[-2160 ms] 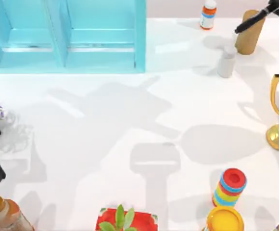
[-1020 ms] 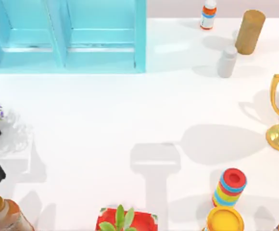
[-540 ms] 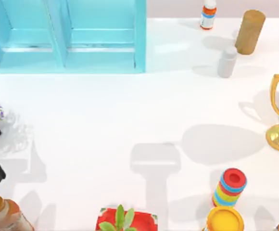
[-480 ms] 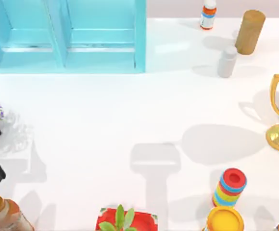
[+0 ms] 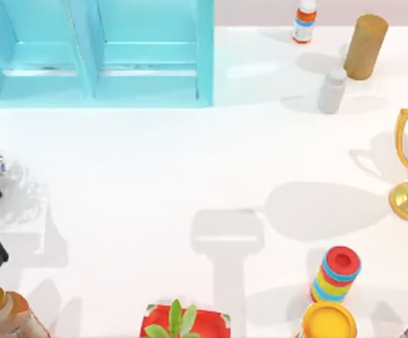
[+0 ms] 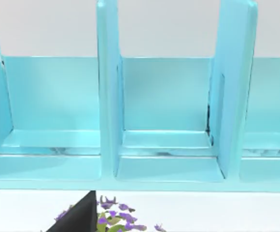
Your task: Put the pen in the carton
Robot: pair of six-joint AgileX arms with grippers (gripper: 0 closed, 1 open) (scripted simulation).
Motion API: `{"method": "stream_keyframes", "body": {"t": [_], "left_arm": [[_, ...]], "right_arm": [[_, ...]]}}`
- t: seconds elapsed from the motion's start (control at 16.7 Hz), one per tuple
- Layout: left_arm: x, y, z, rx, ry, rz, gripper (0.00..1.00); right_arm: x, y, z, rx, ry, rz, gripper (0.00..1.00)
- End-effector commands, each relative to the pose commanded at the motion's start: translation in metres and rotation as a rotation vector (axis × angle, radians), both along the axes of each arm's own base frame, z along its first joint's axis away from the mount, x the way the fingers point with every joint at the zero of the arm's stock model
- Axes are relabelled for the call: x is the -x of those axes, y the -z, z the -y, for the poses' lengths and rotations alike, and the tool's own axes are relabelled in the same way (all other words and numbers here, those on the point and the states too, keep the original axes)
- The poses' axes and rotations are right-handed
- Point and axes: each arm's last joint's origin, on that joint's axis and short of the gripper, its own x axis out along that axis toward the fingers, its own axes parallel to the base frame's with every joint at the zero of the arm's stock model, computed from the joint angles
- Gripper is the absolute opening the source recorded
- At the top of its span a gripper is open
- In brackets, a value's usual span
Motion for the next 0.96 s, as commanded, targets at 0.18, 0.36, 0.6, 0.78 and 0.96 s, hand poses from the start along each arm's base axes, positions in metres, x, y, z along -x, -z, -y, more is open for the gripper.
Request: {"method": "stream_keyframes", "body": {"t": [0.18,0.36,0.6,0.78,0.96], "left_arm": [[0.0,0.0,0.0,0.0,0.0,0.0,1.0],[0.0,0.0,0.0,0.0,0.0,0.0,1.0],[0.0,0.0,0.0,0.0,0.0,0.0,1.0],[0.0,0.0,0.0,0.0,0.0,0.0,1.0],[0.0,0.0,0.0,0.0,0.0,0.0,1.0]], "right_arm": [[0.0,0.0,0.0,0.0,0.0,0.0,0.45],[0.0,0.0,0.0,0.0,0.0,0.0,0.68],[0.0,0.0,0.0,0.0,0.0,0.0,0.98],[0.0,0.0,0.0,0.0,0.0,0.0,1.0],[0.0,0.0,0.0,0.0,0.0,0.0,1.0]]}}
